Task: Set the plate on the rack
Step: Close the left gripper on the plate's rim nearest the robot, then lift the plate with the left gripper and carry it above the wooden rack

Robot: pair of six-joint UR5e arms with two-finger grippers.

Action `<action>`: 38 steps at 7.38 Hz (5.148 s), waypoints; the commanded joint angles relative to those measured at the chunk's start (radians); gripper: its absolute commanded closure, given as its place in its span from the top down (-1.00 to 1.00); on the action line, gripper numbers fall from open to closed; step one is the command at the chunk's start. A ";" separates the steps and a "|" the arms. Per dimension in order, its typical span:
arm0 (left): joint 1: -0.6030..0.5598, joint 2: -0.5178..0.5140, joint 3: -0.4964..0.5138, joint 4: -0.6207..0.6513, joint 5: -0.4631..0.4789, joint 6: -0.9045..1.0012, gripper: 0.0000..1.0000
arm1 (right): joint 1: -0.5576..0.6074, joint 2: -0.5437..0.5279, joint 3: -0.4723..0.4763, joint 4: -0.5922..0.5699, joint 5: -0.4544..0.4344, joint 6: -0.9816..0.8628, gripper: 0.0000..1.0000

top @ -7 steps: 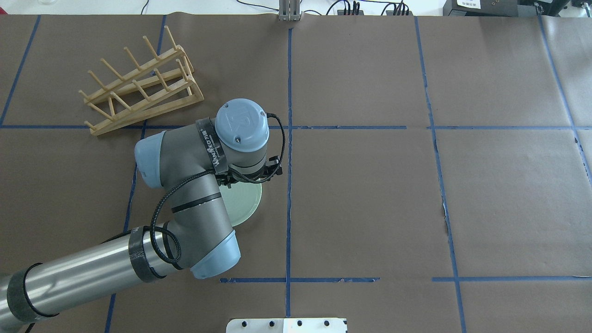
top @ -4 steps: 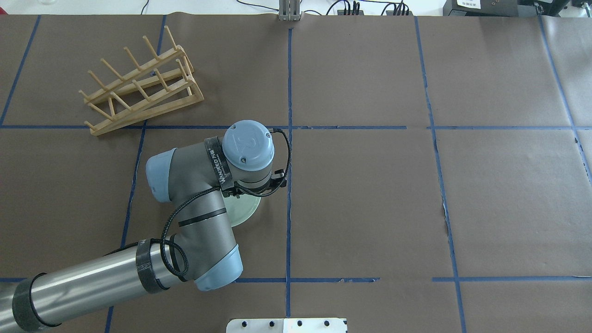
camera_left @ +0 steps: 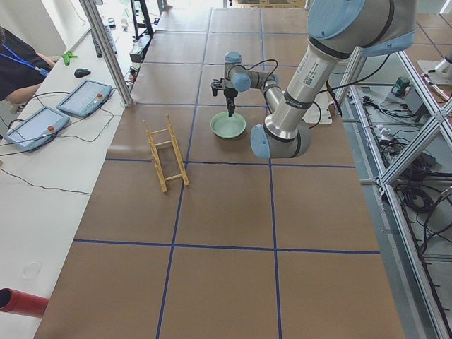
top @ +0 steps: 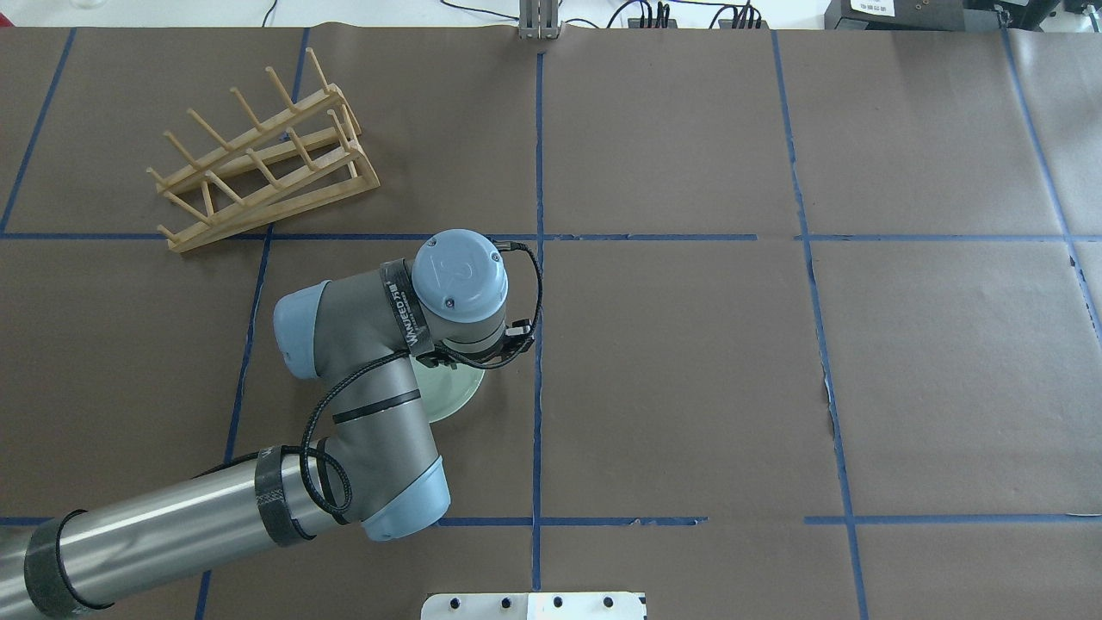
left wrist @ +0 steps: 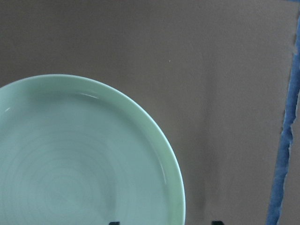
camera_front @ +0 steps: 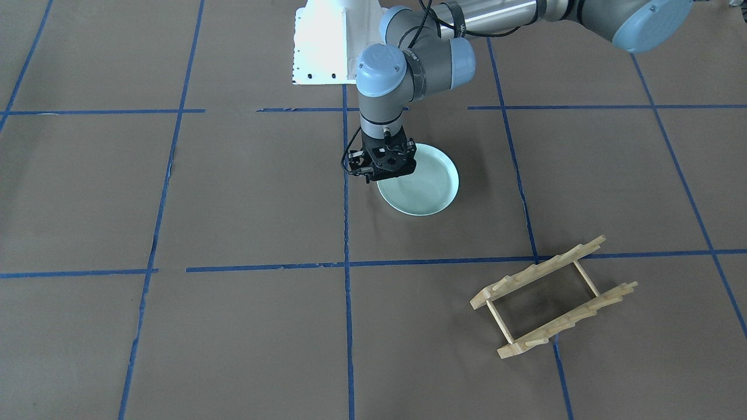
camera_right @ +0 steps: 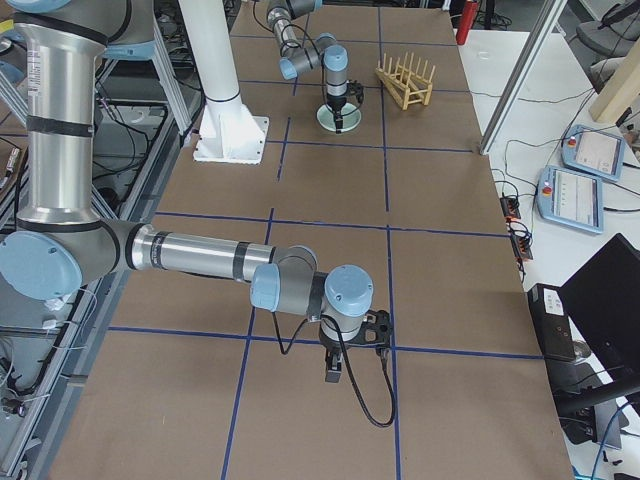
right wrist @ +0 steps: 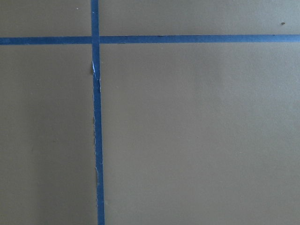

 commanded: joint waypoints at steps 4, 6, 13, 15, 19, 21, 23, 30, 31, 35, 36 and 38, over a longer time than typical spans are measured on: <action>0.000 0.000 0.029 -0.045 0.001 0.002 0.22 | 0.000 0.000 -0.002 0.000 0.000 0.000 1.00; 0.000 -0.001 0.027 -0.045 0.000 0.002 -0.10 | 0.000 0.000 0.000 0.000 0.000 0.000 1.00; -0.005 -0.001 -0.075 0.084 0.004 0.004 -1.00 | 0.000 0.000 0.000 0.000 0.000 0.000 1.00; -0.020 -0.006 -0.225 0.300 0.015 0.061 -1.00 | 0.000 0.000 0.000 0.000 0.000 0.000 1.00; -0.186 -0.044 -0.403 0.530 0.064 0.107 -1.00 | 0.000 0.000 0.000 0.000 0.000 0.000 1.00; -0.361 -0.044 -0.479 0.523 -0.049 0.198 -1.00 | 0.000 0.000 0.000 -0.002 0.000 0.000 1.00; -0.521 -0.031 -0.504 0.413 -0.193 0.261 -1.00 | 0.000 0.000 -0.002 -0.002 0.000 0.000 1.00; -0.859 0.247 -0.274 -0.440 -0.773 0.210 -1.00 | 0.000 0.000 -0.002 0.000 0.000 -0.001 1.00; -0.857 0.246 -0.219 -0.593 -0.774 0.092 -1.00 | 0.000 0.000 -0.002 0.000 0.000 -0.001 1.00; -0.857 0.319 -0.088 -1.196 -0.674 -0.380 -1.00 | 0.000 0.000 -0.002 0.000 0.000 0.000 1.00; -0.856 0.321 -0.050 -1.323 -0.628 -0.503 -1.00 | 0.000 0.000 -0.002 -0.002 0.000 0.000 1.00; -0.848 0.321 0.027 -1.526 -0.556 -0.657 -1.00 | 0.000 0.000 -0.002 0.000 0.000 0.000 1.00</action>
